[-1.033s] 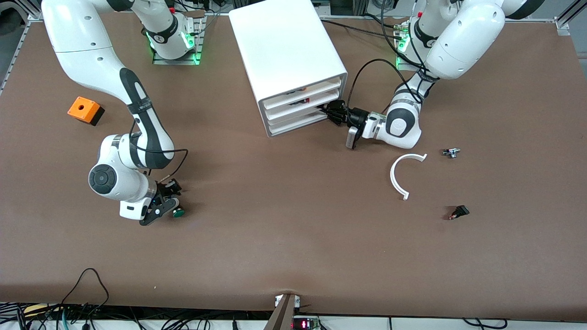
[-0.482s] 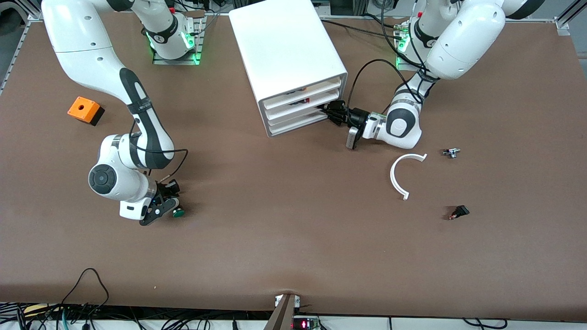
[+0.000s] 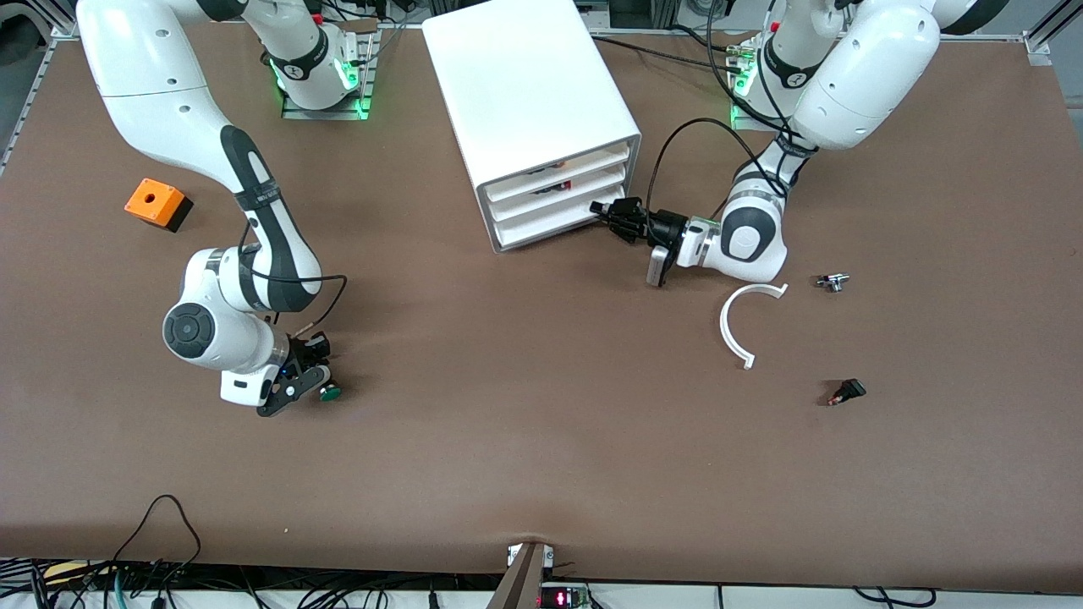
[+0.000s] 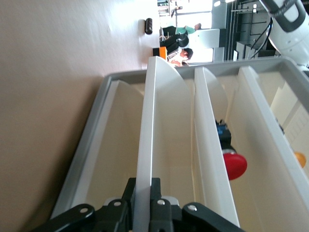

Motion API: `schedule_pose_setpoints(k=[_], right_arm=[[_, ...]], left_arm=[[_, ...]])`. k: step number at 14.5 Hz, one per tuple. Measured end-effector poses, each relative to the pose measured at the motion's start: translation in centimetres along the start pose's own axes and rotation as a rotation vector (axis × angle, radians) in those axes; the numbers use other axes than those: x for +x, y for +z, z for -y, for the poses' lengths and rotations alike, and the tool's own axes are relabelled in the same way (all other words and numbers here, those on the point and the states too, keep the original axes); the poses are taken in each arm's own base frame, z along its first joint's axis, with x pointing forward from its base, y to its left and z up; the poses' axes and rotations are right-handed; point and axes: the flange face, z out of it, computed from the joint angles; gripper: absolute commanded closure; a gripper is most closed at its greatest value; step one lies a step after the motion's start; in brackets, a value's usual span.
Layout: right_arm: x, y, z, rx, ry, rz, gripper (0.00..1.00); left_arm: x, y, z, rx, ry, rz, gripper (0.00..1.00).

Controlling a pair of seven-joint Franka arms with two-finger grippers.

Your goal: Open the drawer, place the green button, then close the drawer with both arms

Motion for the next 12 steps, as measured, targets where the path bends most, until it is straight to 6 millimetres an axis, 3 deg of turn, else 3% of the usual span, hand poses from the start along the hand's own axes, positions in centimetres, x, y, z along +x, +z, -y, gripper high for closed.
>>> schedule_pose_setpoints(k=[5, 12], right_arm=[[0.9, -1.9, -0.2, -0.019, -0.005, -0.036, 0.74], [2.2, -11.0, -0.3, -0.078, -0.028, -0.154, 0.74]], left_arm=[[3.0, -3.0, -0.7, 0.051, -0.018, 0.007, 1.00], [4.3, -4.7, -0.7, 0.075, -0.021, -0.009, 1.00]])
